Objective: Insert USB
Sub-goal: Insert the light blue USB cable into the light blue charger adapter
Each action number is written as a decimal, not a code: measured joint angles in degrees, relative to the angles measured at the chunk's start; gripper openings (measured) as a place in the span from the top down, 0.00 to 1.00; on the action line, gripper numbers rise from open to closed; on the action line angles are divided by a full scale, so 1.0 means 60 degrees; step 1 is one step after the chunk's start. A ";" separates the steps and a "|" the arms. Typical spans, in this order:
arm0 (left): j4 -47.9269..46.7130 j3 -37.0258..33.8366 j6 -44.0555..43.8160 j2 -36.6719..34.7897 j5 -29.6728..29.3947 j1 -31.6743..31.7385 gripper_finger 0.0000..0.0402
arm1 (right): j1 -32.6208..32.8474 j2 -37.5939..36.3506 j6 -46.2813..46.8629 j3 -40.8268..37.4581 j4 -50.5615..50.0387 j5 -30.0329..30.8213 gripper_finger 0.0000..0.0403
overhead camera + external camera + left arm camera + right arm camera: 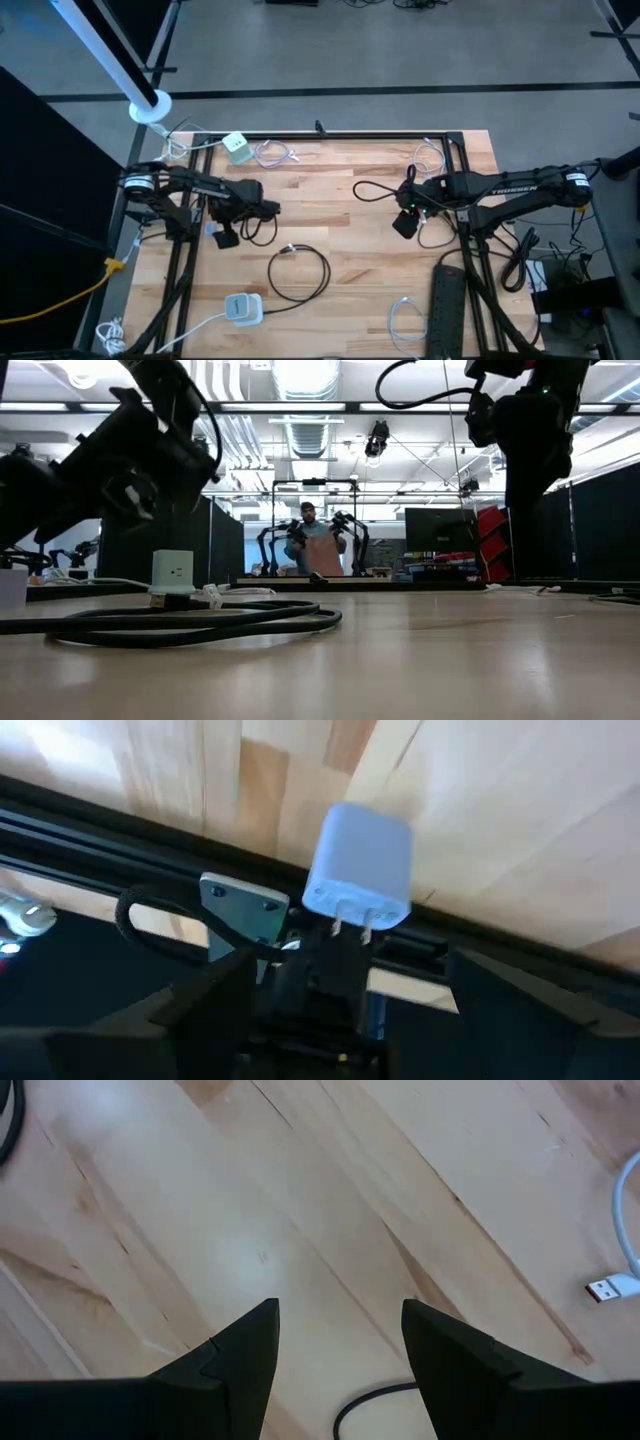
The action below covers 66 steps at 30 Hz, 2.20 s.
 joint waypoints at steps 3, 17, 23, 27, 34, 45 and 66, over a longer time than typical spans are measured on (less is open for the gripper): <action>0.0475 -0.0463 0.0442 0.0000 -0.0004 -0.0020 0.22 | 0.0009 0.0000 0.0131 0.0002 0.0000 -0.0016 0.52; 0.1718 -0.1314 0.0618 0.0000 -0.0244 -0.0512 0.22 | 0.0273 0.0000 0.0648 0.0000 0.0002 -0.0083 0.52; 0.1806 -0.1463 0.0614 0.0000 -0.0237 -0.0823 0.22 | 0.0273 0.0000 0.0673 0.0000 0.0004 -0.0082 0.52; 0.2138 -0.1518 0.0614 0.0000 -0.0236 -0.0965 0.22 | 0.0273 0.0000 0.0671 0.0000 0.0000 -0.0080 0.52; 0.2162 -0.1598 0.0672 0.0000 0.0062 -0.1002 0.43 | 0.0273 -0.0007 0.0668 0.0000 0.0000 -0.0080 0.52; 0.2064 -0.0992 -0.0133 -0.0020 0.0130 -0.1002 0.51 | 0.0273 -0.0025 0.0240 0.0254 -0.0044 -0.0182 0.52; 0.3168 0.4623 -0.3888 -0.4863 -0.2834 -0.1002 0.51 | -0.2202 0.4800 -0.5919 0.3902 0.4615 -0.0204 0.55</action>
